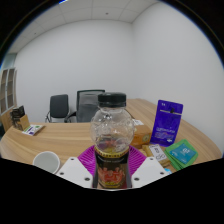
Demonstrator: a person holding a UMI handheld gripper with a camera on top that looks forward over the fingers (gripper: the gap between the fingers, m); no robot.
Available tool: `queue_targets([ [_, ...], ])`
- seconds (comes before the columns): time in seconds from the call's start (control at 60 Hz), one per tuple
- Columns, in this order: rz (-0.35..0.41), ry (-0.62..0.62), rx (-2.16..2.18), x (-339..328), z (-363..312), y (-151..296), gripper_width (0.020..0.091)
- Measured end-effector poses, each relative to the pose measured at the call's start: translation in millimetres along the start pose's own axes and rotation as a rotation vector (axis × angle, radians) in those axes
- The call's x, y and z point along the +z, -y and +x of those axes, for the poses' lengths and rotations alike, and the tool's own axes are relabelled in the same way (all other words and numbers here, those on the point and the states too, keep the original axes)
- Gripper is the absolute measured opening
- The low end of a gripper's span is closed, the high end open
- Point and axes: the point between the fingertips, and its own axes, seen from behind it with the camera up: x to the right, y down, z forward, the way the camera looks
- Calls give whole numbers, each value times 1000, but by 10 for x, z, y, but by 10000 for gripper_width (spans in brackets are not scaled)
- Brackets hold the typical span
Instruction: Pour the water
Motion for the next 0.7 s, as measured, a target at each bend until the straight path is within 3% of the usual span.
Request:
queue_targets([
  [0.033,-15,1,-4,13,17,-82,387],
  [0.05,24,0,-6,13,22,-44,384],
  [0.117,39,-9,-4,-27,16,-59,394],
  [0.283,22,-4,3,-13,21,-73,519],
  [0.317,-9,-12,6,-19,34,-125,582],
  [0.383,-73,-33,13,-68,41,-223,876],
  [0.433,-102,-45,14,-146,43,-243,818],
  [0.5,-116,-63,4,-326,38,-214,868],
  [0.7,-162,-88,-27,-1220,-223,-10,855],
])
